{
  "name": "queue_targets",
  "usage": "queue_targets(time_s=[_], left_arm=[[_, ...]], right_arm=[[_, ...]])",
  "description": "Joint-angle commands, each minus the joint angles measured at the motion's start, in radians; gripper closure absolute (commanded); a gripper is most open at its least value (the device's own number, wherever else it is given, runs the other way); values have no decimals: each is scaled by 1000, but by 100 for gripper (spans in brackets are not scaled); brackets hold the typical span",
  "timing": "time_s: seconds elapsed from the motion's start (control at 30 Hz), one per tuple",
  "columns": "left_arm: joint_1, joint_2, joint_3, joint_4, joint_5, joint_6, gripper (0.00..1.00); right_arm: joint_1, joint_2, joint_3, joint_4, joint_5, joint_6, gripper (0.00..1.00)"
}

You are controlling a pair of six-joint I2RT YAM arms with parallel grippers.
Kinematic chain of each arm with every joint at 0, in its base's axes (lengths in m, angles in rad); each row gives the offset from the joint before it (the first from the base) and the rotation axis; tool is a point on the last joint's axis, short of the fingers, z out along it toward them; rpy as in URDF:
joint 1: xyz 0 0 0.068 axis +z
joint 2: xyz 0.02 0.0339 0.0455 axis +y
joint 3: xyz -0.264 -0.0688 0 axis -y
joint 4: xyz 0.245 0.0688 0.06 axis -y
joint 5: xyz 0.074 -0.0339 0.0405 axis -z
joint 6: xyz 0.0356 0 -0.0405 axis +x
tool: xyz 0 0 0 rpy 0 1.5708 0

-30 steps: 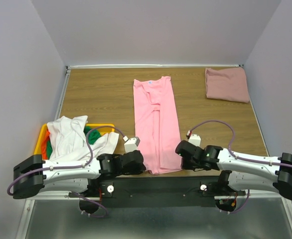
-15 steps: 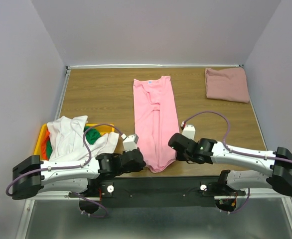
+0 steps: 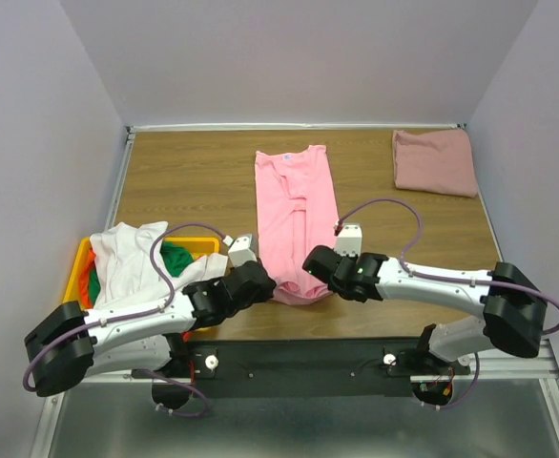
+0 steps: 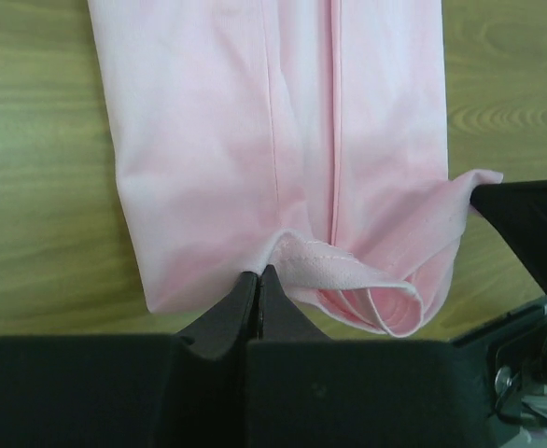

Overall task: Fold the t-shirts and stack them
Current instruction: Fold the tshirt

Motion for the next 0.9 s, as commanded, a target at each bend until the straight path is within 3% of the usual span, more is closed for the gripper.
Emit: queue_targets(time_s=[0.0, 0.47, 0.87], left_arm=[[63, 31, -8, 136, -12, 120, 100], [265, 219, 89, 316, 33, 350, 100], [407, 403, 227, 405, 114, 494, 100]], right_arm=[[-30, 70, 57, -18, 150, -18, 100], [-235, 247, 192, 192, 122, -276, 100], [-378, 393, 368, 247, 79, -405, 100]])
